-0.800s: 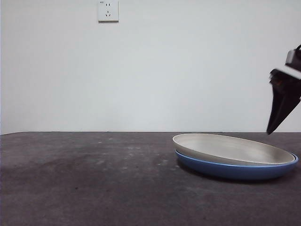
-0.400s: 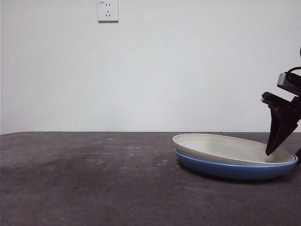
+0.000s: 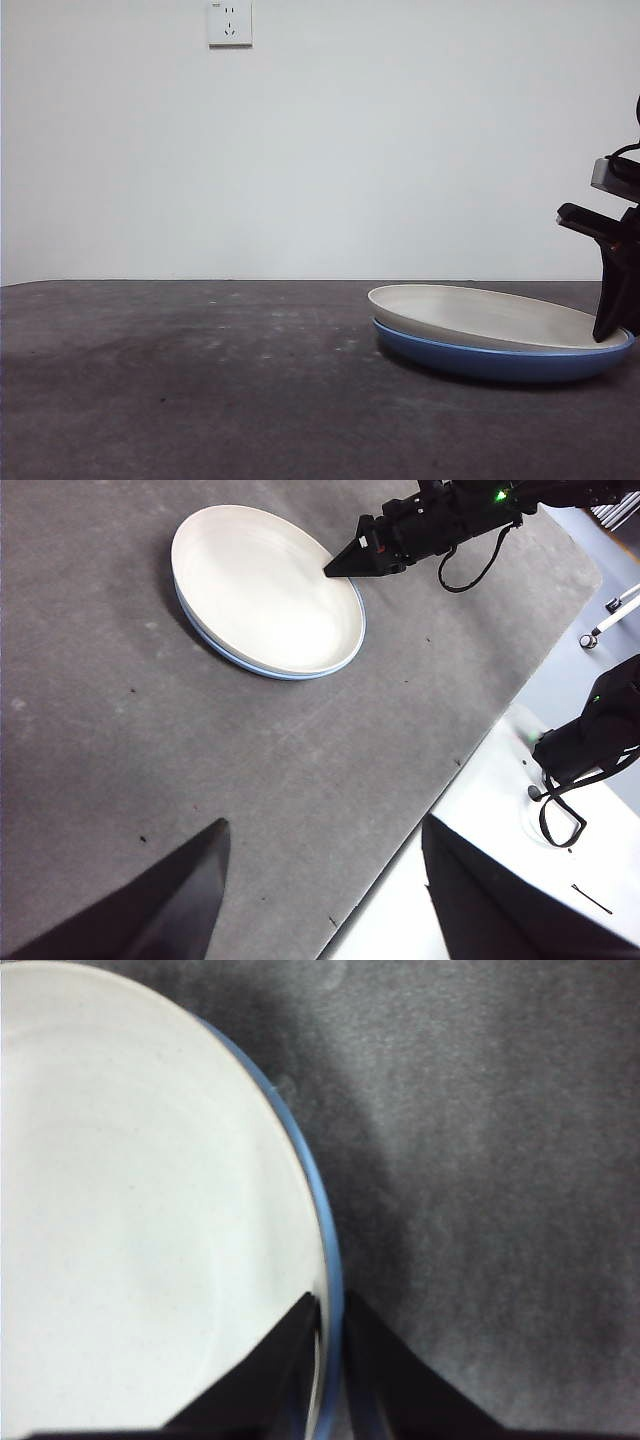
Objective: Pick up the white plate, put it on the blue plate, put it on desk
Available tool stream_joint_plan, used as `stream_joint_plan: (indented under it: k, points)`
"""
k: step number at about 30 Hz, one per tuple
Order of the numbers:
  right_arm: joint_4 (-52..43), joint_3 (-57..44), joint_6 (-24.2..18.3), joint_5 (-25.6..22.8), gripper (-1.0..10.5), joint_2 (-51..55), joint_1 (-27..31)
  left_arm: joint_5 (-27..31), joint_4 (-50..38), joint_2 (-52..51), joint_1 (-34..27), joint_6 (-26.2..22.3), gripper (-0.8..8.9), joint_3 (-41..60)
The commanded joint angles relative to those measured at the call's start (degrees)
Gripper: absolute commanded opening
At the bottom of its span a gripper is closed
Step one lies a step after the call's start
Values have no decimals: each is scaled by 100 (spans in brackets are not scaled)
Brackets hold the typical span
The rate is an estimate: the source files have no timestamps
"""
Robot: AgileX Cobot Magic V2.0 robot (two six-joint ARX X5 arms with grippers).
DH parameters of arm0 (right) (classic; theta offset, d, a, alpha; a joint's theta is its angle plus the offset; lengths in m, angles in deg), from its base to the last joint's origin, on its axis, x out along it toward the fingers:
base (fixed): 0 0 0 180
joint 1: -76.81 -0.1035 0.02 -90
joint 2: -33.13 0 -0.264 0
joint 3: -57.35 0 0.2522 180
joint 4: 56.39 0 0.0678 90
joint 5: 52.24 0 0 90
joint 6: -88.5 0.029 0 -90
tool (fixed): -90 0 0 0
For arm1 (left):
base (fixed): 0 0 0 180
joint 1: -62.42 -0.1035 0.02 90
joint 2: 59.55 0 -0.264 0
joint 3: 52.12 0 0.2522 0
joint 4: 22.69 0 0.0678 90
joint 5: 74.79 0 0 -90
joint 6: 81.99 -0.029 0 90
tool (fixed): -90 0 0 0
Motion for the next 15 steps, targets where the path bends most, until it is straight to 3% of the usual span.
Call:
stream_joint_plan:
  k: [1,11,15]
  points:
    - [-42,46,68,-59,12,-94,9,-11,-70,37,26,-48,310,-59]
    - [-101,66,219,-13,12,413,9,-9,-70,39,26,-50,310,-59]
    - [-98,66,365,219,12,743,0,-11,-70,37,26,-50,310,-59]
